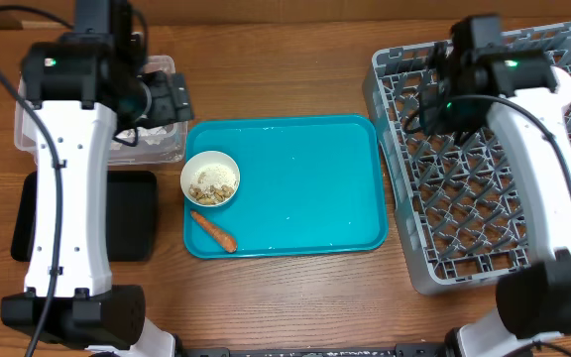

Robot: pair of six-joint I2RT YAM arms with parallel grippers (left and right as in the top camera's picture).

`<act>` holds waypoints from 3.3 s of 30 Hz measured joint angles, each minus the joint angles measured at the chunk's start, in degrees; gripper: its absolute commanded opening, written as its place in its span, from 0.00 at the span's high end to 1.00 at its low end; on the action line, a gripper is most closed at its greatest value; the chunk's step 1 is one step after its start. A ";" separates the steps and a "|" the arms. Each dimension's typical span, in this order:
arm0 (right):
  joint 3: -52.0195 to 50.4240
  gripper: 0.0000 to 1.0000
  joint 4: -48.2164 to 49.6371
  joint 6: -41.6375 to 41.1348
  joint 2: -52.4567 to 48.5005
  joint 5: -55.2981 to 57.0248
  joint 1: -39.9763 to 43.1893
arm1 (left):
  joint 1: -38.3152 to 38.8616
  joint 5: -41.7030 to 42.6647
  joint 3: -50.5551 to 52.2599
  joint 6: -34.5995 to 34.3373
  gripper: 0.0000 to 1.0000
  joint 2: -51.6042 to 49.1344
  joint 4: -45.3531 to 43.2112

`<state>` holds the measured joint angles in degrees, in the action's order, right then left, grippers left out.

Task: Sort waste into correct bins and load items into the dishwasher
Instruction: 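Carry the second chopstick right and place it in the dish rack, then grasp the rim of the white rice bowl with the left gripper, then carry the rice bowl left and tip its contents onto the black tray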

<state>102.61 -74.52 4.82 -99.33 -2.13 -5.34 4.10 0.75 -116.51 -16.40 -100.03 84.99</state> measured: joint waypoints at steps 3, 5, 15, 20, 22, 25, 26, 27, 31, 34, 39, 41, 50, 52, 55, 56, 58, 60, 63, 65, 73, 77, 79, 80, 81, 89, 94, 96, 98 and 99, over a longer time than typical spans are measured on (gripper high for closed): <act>1.77 0.08 0.24 0.13 3.34 -2.62 0.00 | 3.96 0.35 1.11 0.00 0.04 0.00 -1.29; 2.10 0.00 -0.17 -0.07 4.59 -3.82 0.00 | 6.58 0.55 2.97 0.00 0.04 0.00 -2.34; 2.12 0.03 -1.18 0.24 4.66 -4.94 0.07 | 13.51 0.81 15.96 -2.73 0.06 -3.43 -7.98; 2.12 0.09 -2.10 -0.28 4.66 -5.01 1.22 | 13.94 1.38 20.68 -3.30 0.06 -7.41 -11.37; 2.12 0.09 -2.47 -0.96 4.66 -5.03 2.40 | 13.94 2.08 21.70 -3.41 0.07 -9.25 -12.81; 2.12 0.12 -2.84 -1.97 4.66 -5.09 5.14 | 13.94 2.64 22.43 -3.48 0.10 -11.82 -14.73; 2.12 0.12 -2.93 -2.25 4.66 -5.07 6.10 | 13.94 2.73 22.43 -3.52 0.10 -12.59 -15.17; 2.12 0.12 -3.06 -2.45 4.66 -5.16 7.10 | 13.94 2.93 22.43 -3.61 0.12 -13.44 -15.69; 2.12 0.13 -3.50 -3.08 4.66 -5.64 9.64 | 14.32 3.19 22.43 -4.28 0.18 -16.00 -16.24; 2.12 0.14 -3.50 -3.15 4.66 -6.12 9.75 | 14.40 3.37 22.43 -4.85 0.30 -18.25 -17.27; 2.12 0.14 -3.54 -3.32 4.66 -6.62 9.75 | 14.60 3.39 22.45 -4.83 0.64 -21.29 -18.45; 2.12 0.15 -3.52 -3.34 4.66 -6.64 9.75 | 14.69 3.32 22.47 -5.03 0.77 -21.90 -18.84; 2.12 0.17 -3.54 -3.34 4.66 -6.64 9.75 | 14.69 0.52 22.49 -5.40 0.94 -22.03 -19.52; 2.12 0.17 -3.52 -3.34 4.66 -6.64 9.75 | 14.69 0.04 22.49 -5.55 0.94 -22.03 -19.50; 2.12 0.18 -3.52 -3.34 4.66 -6.64 9.75 | 14.69 -0.39 22.49 -5.57 0.94 -22.03 -19.69; 2.12 0.18 -3.50 -3.34 4.66 -6.64 9.75 | 14.69 -0.55 22.49 -5.57 0.95 -22.03 -19.87; 2.12 0.18 -3.52 -3.34 4.66 -6.64 9.75 | 14.69 -0.79 22.60 -5.60 0.95 -22.03 -20.20; 2.12 0.18 -3.50 -3.37 4.66 -6.64 9.75 | 14.71 -0.98 23.19 -5.64 0.96 -21.81 -20.96; 2.12 0.18 -3.52 -3.37 4.66 -6.64 9.75 | 14.97 -1.42 24.13 -5.75 0.96 -21.24 -21.79; 2.12 0.18 -3.50 -3.34 4.66 -6.67 9.75 | 15.06 -1.88 24.33 -5.75 0.96 -21.07 -21.90; 2.12 0.18 -3.52 -3.34 4.66 -6.67 9.75 | 15.06 -4.57 24.33 -6.19 0.96 -20.98 -17.97; 2.12 0.18 -3.52 -3.34 4.66 -6.62 9.75 | 15.06 -4.90 24.35 -6.40 0.96 -19.76 -16.11; 2.12 0.18 -3.54 -3.30 4.66 -6.64 9.75 | 14.86 -4.92 24.50 -6.47 0.96 -17.84 -14.95; 2.12 0.18 -3.52 -3.32 4.66 -6.62 9.75 | 14.69 -4.92 24.57 -6.51 0.96 -16.83 -14.45; 2.12 0.18 -3.52 -3.30 4.66 -6.62 9.75 | 14.45 -4.92 24.65 -6.62 0.96 -15.23 -13.81; 2.12 0.18 -3.76 -3.30 4.66 -6.62 9.75 | 8.13 -2.16 24.65 -5.97 0.96 -5.79 -10.82; 2.12 0.19 -4.02 -3.34 4.66 -6.62 9.75 | 0.68 3.08 25.66 -3.06 0.96 -4.22 -10.71; 2.12 0.18 -4.04 -3.30 4.66 -6.62 9.75 | -2.05 4.90 26.10 -1.49 0.96 -3.93 -10.23; 2.12 0.19 -4.09 -3.32 4.66 -6.62 9.75 | -4.83 7.10 26.25 0.66 0.96 -3.67 -9.57; 2.12 0.19 -4.15 -3.32 4.66 -6.64 9.75 | -5.70 8.00 26.27 1.64 0.96 -3.56 -9.51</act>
<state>104.73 -78.67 1.50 -94.67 -8.78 4.40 -1.61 8.75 -90.24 -14.76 -103.59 75.48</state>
